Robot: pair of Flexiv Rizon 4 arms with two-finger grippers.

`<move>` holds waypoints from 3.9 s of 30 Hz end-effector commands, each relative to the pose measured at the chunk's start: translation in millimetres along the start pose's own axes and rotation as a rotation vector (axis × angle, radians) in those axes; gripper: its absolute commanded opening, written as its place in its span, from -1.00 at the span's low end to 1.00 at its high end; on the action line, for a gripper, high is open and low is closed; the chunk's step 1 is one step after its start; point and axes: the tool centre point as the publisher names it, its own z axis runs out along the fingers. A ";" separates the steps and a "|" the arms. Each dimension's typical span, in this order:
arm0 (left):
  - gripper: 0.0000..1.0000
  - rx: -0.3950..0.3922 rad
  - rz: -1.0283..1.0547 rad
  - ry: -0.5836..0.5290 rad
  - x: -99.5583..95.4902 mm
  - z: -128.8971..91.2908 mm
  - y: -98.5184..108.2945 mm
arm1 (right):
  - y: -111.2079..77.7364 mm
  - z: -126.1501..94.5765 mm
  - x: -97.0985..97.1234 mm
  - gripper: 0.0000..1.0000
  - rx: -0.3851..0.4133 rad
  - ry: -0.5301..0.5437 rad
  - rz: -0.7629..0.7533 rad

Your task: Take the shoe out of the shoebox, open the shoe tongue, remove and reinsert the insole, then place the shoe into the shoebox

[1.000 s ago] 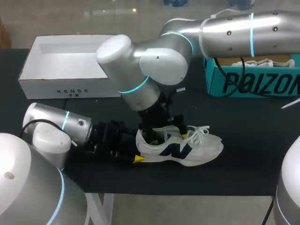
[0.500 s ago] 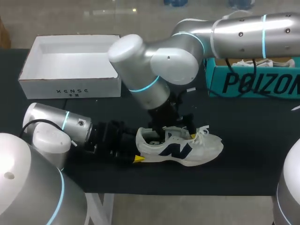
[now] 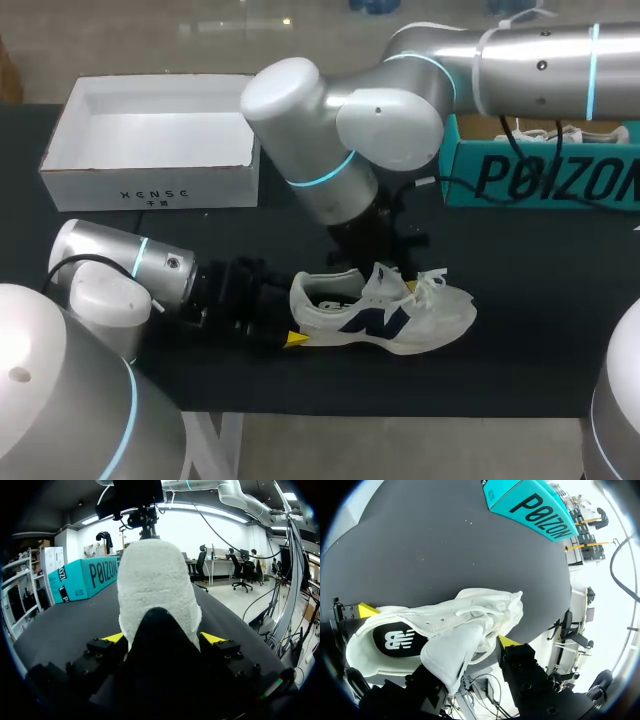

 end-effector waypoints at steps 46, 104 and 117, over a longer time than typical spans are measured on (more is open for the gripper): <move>-1.00 -0.001 0.000 0.000 -0.2 2.3 5.4 | 5.3 -16.9 -40.0 0.07 -0.008 0.168 0.243; -1.00 -0.001 0.000 0.000 -0.2 2.3 5.4 | 35.9 -127.8 -35.1 1.00 -0.472 0.467 -0.992; -1.00 -0.001 0.000 0.000 -0.2 2.3 5.4 | 38.4 -130.4 -17.3 1.00 -0.490 0.525 -1.298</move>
